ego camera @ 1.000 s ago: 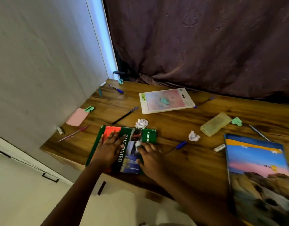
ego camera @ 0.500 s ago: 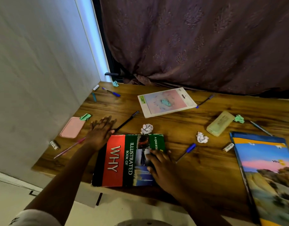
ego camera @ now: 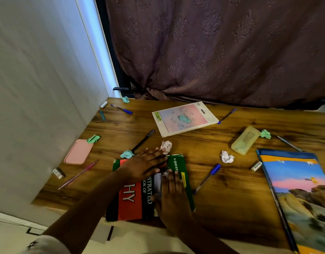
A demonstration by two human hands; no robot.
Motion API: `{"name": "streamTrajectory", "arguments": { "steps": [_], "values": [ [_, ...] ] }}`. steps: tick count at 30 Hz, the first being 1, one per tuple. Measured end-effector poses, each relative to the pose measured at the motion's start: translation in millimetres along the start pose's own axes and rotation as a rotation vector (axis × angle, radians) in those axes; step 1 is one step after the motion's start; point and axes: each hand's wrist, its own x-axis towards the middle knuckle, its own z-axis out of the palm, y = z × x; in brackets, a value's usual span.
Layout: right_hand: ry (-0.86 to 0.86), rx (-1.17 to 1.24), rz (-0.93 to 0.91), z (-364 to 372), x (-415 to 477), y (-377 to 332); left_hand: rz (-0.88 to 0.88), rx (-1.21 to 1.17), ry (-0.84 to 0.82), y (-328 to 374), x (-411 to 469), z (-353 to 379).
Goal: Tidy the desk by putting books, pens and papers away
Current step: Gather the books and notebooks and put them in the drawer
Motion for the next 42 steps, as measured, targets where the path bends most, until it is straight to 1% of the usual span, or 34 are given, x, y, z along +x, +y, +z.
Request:
{"name": "streamTrajectory", "arguments": {
  "steps": [5, 9, 11, 15, 18, 21, 23, 24, 27, 29, 31, 33, 35, 37, 40, 42],
  "values": [
    [-0.076, -0.012, -0.083, -3.4, 7.3, 17.8, -0.083, -0.065, 0.039, 5.2, -8.1, 11.0],
    [-0.131, -0.053, -0.244, -4.6, 22.2, 41.0, -0.209, -0.101, 0.060, 15.7, -14.5, 16.0],
    [-0.165, -0.080, -0.339, -7.1, 32.5, 51.6, -0.235, -0.107, 0.050, 20.1, -17.9, 17.5],
    [-0.317, -0.026, -0.488, -16.4, 51.8, 67.3, -0.167, -0.102, -0.008, 24.8, -23.4, 15.2],
    [-0.355, -0.086, -0.596, -28.3, 67.2, 76.7, -0.146, -0.135, -0.084, 24.2, -29.1, 9.6],
    [-0.416, -0.125, -0.660, -37.7, 82.7, 86.3, -0.110, -0.124, -0.101, 22.4, -35.7, 6.0],
    [-0.401, -0.143, -0.648, -40.4, 87.7, 91.5, -0.094, -0.139, -0.100, 21.3, -39.6, 5.2],
    [-0.383, -0.146, -0.612, -40.2, 87.9, 93.1, -0.091, -0.152, -0.096, 20.9, -41.0, 5.3],
    [-0.301, -0.115, -0.396, -38.9, 73.9, 85.4, -0.106, -0.199, -0.041, 20.7, -42.8, 9.0],
    [-0.251, -0.104, -0.219, -37.3, 55.5, 71.7, -0.156, -0.247, -0.011, 25.5, -43.5, 11.4],
    [-0.258, 0.005, -0.049, -34.5, 34.2, 55.7, -0.209, -0.278, 0.016, 33.7, -43.9, 13.9],
    [-0.277, 0.141, 0.062, -32.9, 19.6, 46.0, -0.256, -0.281, 0.042, 42.7, -44.0, 15.7],
    [-0.279, 0.161, 0.070, -28.3, 18.0, 47.4, -0.317, -0.275, 0.036, 50.4, -43.7, 17.4],
    [-0.313, 0.124, 0.011, -30.0, 25.5, 57.1, -0.386, -0.260, 0.023, 57.6, -40.8, 19.6],
    [-0.411, 0.076, -0.107, -41.7, 43.8, 75.5, -0.484, -0.270, 0.049, 71.6, -32.9, 24.8],
    [-0.465, 0.066, -0.147, -47.6, 55.3, 85.4, -0.534, -0.273, 0.059, 79.2, -28.1, 27.5]
  ]
}}
